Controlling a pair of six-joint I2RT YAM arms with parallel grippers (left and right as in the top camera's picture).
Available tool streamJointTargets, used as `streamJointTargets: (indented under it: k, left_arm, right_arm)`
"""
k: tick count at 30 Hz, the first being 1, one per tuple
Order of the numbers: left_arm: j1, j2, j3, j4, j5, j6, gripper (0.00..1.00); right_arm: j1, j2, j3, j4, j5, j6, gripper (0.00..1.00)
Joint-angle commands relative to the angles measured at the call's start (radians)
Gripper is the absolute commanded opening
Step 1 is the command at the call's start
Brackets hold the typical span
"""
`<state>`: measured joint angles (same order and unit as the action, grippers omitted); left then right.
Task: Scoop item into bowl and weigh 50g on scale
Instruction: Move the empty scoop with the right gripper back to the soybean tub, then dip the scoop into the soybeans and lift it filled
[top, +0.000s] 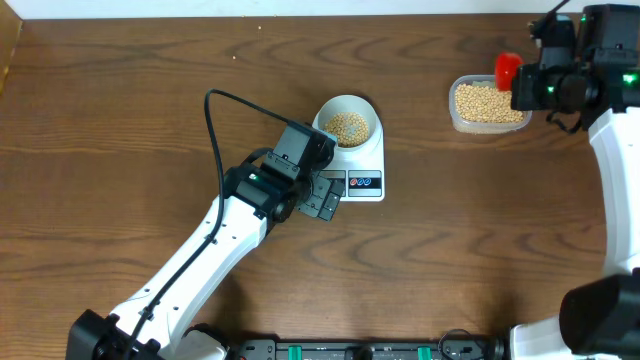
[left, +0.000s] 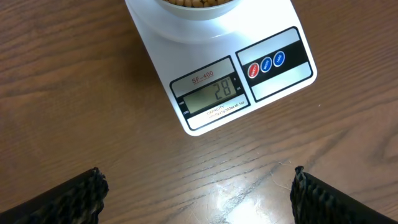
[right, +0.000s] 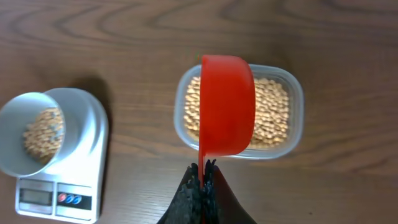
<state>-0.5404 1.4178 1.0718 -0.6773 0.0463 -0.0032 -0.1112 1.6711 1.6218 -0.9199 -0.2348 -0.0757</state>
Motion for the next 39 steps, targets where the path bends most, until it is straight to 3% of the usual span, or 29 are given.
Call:
streamJointTargets:
  k: [1, 21, 34, 39]
  left_arm:
    - [0.003, 0.008, -0.006, -0.003, -0.002, -0.005, 0.96]
    - [0.003, 0.008, -0.006, -0.003, -0.002, -0.005, 0.96]
    - [0.003, 0.008, -0.006, -0.003, -0.002, -0.005, 0.96]
    - [0.003, 0.008, -0.006, -0.003, -0.002, -0.005, 0.96]
  right_arm:
    - [-0.014, 0.055, 0.003, 0.001, 0.001, 0.015, 0.01]
    - [-0.008, 0.308, 0.003, 0.053, 0.143, 0.016, 0.01]
    - [-0.003, 0.34, 0.003, 0.078, -0.193, 0.017, 0.01]
    - [-0.021, 0.34, 0.003, 0.076, -0.221, 0.05, 0.01]
